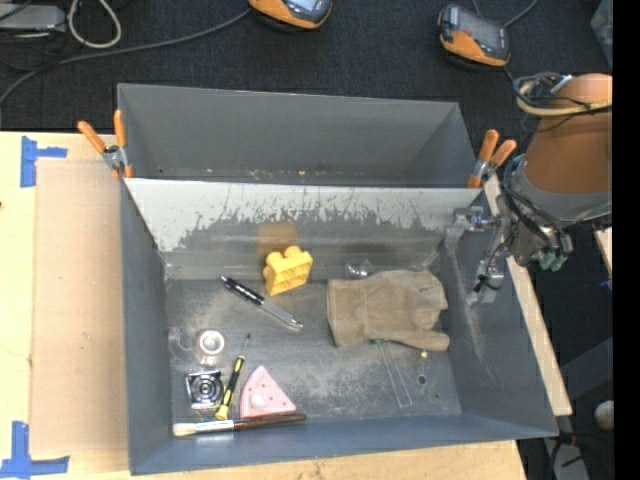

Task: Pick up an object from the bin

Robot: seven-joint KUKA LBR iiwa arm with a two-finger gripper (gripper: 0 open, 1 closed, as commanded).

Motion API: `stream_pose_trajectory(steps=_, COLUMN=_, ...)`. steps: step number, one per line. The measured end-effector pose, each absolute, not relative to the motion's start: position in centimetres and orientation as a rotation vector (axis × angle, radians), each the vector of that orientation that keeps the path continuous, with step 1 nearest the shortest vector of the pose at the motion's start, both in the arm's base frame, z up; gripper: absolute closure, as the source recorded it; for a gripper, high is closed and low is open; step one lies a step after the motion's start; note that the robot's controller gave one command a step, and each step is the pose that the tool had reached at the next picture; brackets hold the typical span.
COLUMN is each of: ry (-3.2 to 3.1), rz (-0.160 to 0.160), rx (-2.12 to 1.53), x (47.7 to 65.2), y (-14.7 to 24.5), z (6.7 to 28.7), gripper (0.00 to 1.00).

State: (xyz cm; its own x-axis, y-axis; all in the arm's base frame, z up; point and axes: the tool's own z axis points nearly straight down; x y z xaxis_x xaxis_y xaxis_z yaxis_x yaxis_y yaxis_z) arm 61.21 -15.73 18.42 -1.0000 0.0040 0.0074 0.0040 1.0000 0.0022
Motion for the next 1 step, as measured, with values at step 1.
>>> stream_pose_trajectory(steps=1, ry=-3.141, rz=-0.001, rx=0.003, x=61.35, y=-15.59, z=18.92, gripper=0.0)
